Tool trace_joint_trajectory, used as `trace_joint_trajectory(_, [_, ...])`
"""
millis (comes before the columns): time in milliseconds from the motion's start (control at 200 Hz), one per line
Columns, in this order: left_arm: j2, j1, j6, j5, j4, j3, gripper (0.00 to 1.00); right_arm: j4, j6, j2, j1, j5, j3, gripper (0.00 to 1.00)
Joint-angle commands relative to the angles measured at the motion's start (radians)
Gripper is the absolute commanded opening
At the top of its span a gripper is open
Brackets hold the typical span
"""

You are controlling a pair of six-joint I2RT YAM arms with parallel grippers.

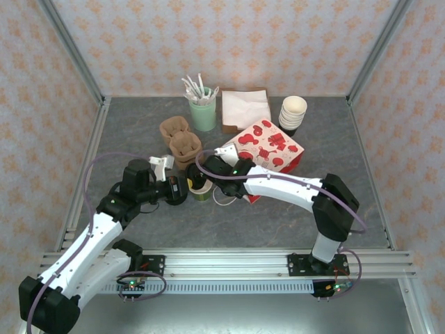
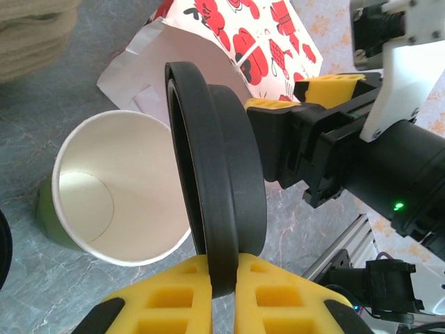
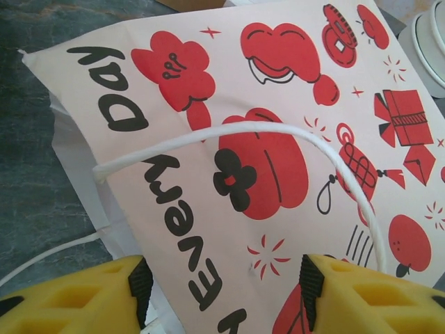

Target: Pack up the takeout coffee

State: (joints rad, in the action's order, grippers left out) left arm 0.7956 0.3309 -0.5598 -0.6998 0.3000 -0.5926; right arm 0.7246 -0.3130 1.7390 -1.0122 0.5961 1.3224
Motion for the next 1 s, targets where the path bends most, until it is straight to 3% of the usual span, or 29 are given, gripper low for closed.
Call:
trace_joint_trajectory(0, [-0.015, -0.009, 0.005, -0.020, 0.014, 0.011, 0.12, 0.017, -0.004, 0.022, -0.002, 0.043, 0.023, 0.59])
trace_joint_trajectory(145, [-0.015, -0.009, 0.006, -0.020, 0.012, 0.013, 0.12, 0.007, -0.015, 0.028, -0.003, 0.037, 0.018, 0.58])
trace_joint_trajectory(210, [-0.014, -0.008, 0.007, -0.019, 0.013, 0.012, 0.12, 0.014, -0.013, 0.040, -0.002, 0.044, 0.025, 0.53])
trace_joint_trajectory(355, [-0.013, -0.011, 0.009, -0.018, 0.015, 0.011, 0.12, 0.080, -0.003, 0.041, -0.003, 0.053, 0.093, 0.20])
trace_joint_trajectory(425, [-0.015, -0.011, 0.011, -0.017, 0.016, 0.011, 0.12, 0.146, -0.001, 0.019, -0.002, 0.053, 0.144, 0.12])
trace_joint_trajectory(731, [-0.013, -0.013, 0.010, -0.018, 0.011, 0.008, 0.12, 0.440, -0.065, -0.151, 0.034, 0.046, 0.288, 0.05])
trace_joint_trajectory(996, [-0.006, -0.012, 0.008, -0.012, 0.004, 0.002, 0.12, 0.510, -0.092, -0.349, 0.175, -0.130, 0.308, 0.02])
